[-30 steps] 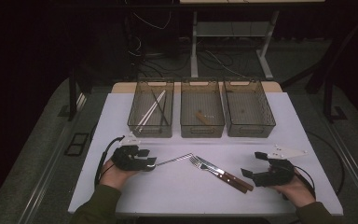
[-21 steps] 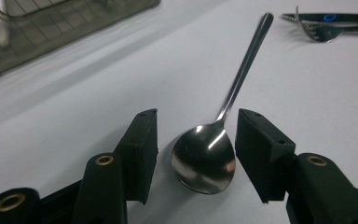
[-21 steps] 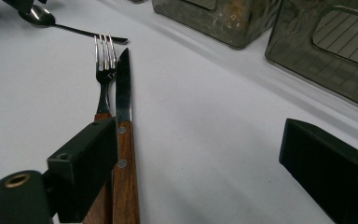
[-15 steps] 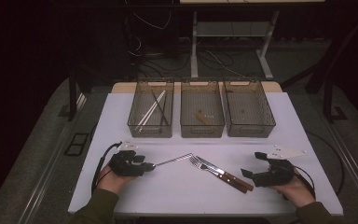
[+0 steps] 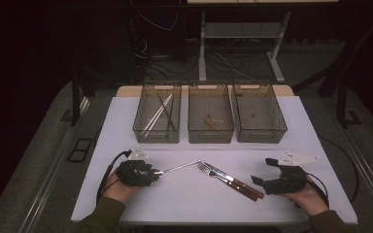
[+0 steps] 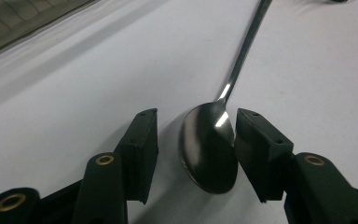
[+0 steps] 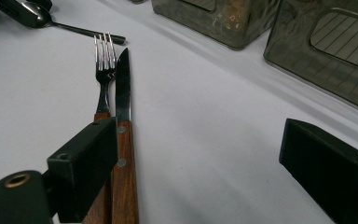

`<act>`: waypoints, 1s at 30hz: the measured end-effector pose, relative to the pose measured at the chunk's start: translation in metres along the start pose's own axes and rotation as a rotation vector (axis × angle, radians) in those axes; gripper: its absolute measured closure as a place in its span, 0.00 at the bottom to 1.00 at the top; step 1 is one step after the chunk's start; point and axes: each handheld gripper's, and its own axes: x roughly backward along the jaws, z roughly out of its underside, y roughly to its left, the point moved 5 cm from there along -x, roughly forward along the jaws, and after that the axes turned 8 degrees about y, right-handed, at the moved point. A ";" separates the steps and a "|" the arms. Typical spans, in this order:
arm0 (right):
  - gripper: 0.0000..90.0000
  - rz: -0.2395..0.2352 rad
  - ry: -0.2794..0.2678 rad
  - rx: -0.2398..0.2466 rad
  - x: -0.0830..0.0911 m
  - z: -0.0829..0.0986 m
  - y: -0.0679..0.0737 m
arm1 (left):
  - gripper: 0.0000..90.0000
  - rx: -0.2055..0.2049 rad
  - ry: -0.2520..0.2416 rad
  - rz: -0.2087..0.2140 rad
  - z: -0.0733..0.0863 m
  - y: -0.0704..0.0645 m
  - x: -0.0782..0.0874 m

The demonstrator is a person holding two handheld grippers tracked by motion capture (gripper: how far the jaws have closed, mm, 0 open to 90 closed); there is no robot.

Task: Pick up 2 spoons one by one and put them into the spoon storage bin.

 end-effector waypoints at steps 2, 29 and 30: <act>0.13 0.001 0.000 -0.001 0.000 0.000 0.000 | 0.57 -0.010 0.003 0.000 0.000 -0.002 0.000; 0.13 0.000 0.002 0.005 0.000 0.000 0.001 | 0.93 -0.058 0.026 0.069 -0.002 -0.011 -0.001; 0.13 0.000 0.002 0.005 0.000 0.000 0.001 | 0.93 -0.057 0.024 0.072 -0.002 -0.011 -0.001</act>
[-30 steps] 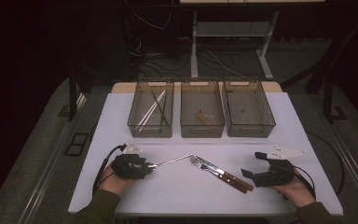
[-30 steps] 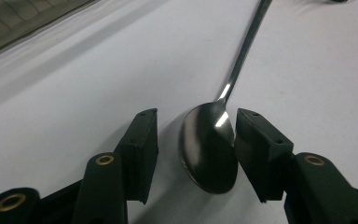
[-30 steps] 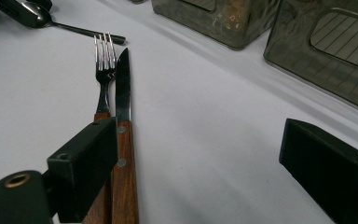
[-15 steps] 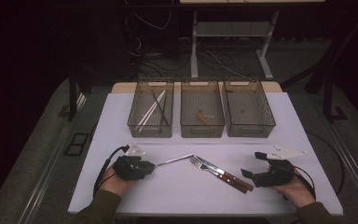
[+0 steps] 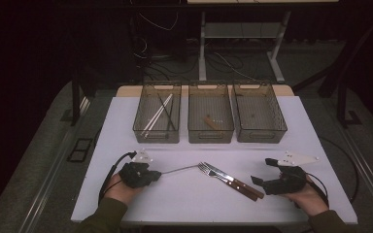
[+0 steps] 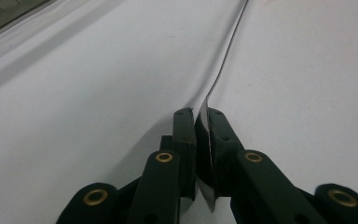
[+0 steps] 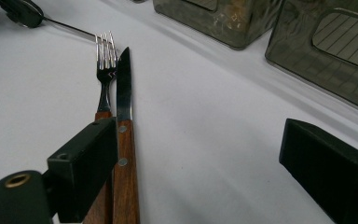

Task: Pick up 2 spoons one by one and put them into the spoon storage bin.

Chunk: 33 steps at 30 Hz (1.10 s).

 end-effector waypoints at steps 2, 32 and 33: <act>0.13 -0.001 0.000 0.000 0.000 0.000 0.000 | 0.93 0.012 -0.007 0.008 0.000 0.001 0.000; 0.04 -0.024 0.040 -0.016 -0.010 0.002 0.004 | 0.93 0.089 -0.145 0.026 -0.013 0.011 0.018; 0.04 -0.023 0.041 -0.016 -0.010 0.003 0.004 | 0.93 0.085 -0.146 0.027 -0.014 0.011 0.018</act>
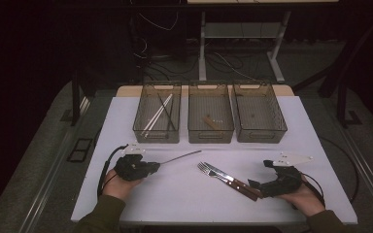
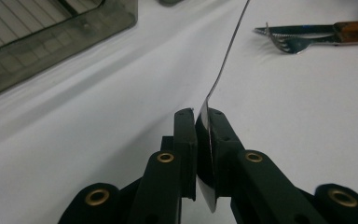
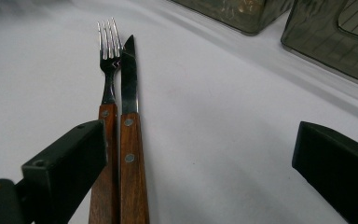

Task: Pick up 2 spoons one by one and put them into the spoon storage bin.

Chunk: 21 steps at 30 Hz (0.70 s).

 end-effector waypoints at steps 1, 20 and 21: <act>0.04 0.001 0.001 0.004 0.000 0.000 0.000 | 0.93 0.002 -0.004 -0.003 -0.001 -0.001 0.000; 0.04 -0.001 -0.021 -0.013 0.003 -0.002 -0.002 | 0.93 0.022 -0.063 0.013 -0.047 -0.005 -0.006; 0.04 -0.001 -0.021 -0.012 0.003 -0.002 -0.002 | 0.93 0.024 -0.064 0.015 -0.050 -0.005 -0.007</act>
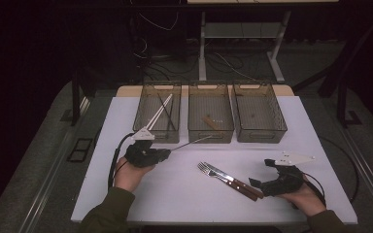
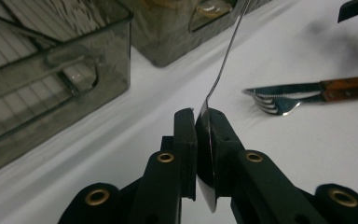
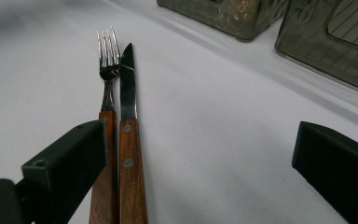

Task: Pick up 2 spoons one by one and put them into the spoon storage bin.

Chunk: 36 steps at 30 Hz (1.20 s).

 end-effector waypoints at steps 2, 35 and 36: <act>0.04 0.000 -0.004 0.001 0.001 0.000 0.000 | 0.93 -0.003 -0.002 0.005 -0.006 0.000 -0.003; 0.04 0.007 -0.028 -0.013 0.006 -0.002 -0.002 | 0.93 0.101 -0.068 -0.084 -0.107 0.020 -0.044; 0.04 0.005 -0.027 -0.013 0.006 -0.002 -0.002 | 0.93 0.103 -0.069 -0.088 -0.110 0.021 -0.047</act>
